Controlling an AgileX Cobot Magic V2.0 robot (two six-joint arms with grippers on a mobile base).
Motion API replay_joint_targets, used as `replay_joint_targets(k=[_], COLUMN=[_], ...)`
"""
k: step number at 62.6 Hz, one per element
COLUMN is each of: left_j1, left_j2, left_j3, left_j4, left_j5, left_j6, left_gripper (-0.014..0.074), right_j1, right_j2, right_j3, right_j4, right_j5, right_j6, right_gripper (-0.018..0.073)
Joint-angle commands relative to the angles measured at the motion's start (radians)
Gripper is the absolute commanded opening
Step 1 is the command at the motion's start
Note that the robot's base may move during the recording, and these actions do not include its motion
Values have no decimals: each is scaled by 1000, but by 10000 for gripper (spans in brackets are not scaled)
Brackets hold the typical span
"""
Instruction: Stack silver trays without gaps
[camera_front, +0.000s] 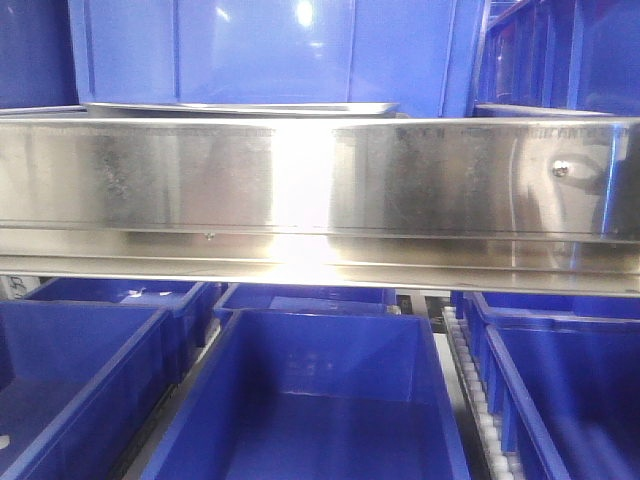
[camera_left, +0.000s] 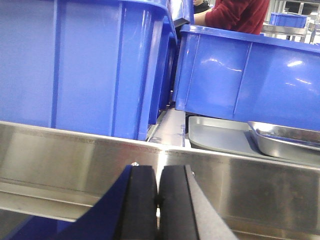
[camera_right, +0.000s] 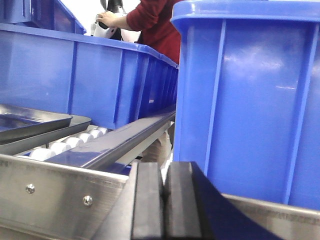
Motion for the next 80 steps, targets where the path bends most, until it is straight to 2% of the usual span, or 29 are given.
replay_joint_targets(k=[1,20,80], left_j1=[0,0,0], left_j2=[-5,-5,-5], left_j3=[-2,-2,-2], left_j4=[-1,-1,-1], left_j5=[-18,-18,-18], left_j6=[4,4,4], left_gripper=[4,4,4], right_j1=[-10,-66,-66], right_j2=[-7,-7,-7], right_j3=[0,0,0], right_j4=[-7,17,28], right_j5=[-23,-23,-23], right_j6=[-3,-2,-2], right_gripper=[-88,-88,-88])
